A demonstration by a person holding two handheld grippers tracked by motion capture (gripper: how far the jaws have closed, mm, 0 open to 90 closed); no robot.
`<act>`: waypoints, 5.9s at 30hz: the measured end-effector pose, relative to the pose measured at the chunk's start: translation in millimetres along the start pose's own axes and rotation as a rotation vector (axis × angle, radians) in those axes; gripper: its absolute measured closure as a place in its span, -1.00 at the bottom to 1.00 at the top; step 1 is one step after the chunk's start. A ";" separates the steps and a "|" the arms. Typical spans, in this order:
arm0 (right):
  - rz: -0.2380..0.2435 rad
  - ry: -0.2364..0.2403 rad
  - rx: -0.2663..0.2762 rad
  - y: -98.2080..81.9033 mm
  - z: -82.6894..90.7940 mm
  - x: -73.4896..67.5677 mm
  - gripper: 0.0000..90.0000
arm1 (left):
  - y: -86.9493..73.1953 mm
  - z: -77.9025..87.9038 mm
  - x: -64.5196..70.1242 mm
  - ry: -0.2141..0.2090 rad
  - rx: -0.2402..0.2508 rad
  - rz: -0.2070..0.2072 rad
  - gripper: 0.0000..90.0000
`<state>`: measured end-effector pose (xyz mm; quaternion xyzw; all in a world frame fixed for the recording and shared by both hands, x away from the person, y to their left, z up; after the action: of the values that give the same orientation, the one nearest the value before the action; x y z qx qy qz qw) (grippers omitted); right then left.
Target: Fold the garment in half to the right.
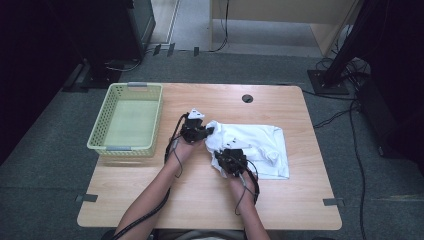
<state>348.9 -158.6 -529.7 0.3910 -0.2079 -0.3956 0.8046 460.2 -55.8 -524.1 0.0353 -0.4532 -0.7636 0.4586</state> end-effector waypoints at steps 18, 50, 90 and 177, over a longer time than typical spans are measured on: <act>0.004 0.067 0.064 34.0 29.6 -12.6 0.86 | 23.7 40.6 13.6 0.054 -0.024 -0.062 0.85; -0.021 0.095 0.035 21.8 32.6 -0.7 0.86 | 22.3 26.9 31.4 0.049 -0.066 -0.129 0.85; -0.055 -0.034 -0.076 -44.1 20.9 31.6 0.85 | -15.0 -47.8 46.4 0.023 -0.118 -0.144 0.84; -0.011 -0.096 -0.073 -38.3 54.8 40.9 0.16 | 18.5 -31.5 67.2 0.034 -0.111 -0.129 -0.23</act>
<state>320.0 -231.3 -525.8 0.3429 -0.2296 -0.4256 0.8053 448.5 -128.9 -504.8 0.0521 -0.3993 -0.8147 0.4172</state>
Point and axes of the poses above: each handheld gripper's, and its own axes: z roughly backward along the jaws, y roughly out of its top, x roughly to its right, the point moved 6 cm from there along -z, roughly forward along the jaws, and after that the axes turned 13 degrees about z, right-handed, at the moved point
